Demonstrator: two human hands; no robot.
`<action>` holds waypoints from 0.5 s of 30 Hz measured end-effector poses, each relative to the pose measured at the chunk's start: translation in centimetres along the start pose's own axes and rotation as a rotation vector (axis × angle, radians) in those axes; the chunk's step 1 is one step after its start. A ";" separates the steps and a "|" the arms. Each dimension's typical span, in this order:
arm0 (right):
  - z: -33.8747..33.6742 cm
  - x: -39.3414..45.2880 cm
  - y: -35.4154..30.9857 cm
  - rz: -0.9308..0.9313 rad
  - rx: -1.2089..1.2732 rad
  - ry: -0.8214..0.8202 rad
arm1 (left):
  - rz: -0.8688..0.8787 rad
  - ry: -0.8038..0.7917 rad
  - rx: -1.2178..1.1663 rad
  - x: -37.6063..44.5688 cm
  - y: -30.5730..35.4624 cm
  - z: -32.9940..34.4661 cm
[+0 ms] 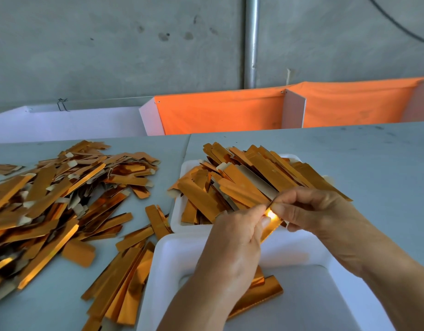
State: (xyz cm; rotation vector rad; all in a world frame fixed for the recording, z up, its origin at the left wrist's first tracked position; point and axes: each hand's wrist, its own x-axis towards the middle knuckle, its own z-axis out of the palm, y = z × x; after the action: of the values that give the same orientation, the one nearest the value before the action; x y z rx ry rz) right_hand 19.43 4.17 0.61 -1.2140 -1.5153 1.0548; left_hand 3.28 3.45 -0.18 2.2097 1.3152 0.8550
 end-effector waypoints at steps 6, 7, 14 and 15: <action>0.1 0.2 0.2 0.004 0.064 0.028 | -0.046 0.059 -0.053 -0.3 0.4 0.2; 0.0 0.1 0.2 0.006 0.081 0.006 | -0.044 0.061 -0.052 -0.3 0.3 0.2; -0.7 0.1 0.2 0.023 0.243 -0.015 | -0.078 0.078 -0.142 -0.3 0.1 -0.9; -0.7 0.0 0.1 0.024 0.242 -0.032 | -0.079 0.068 -0.168 -0.3 0.1 -1.0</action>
State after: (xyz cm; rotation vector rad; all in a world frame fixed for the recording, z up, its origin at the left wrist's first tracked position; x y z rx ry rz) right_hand 20.18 4.26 0.64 -1.0526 -1.3549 1.2392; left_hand 2.51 3.23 0.51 2.0027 1.3028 0.9807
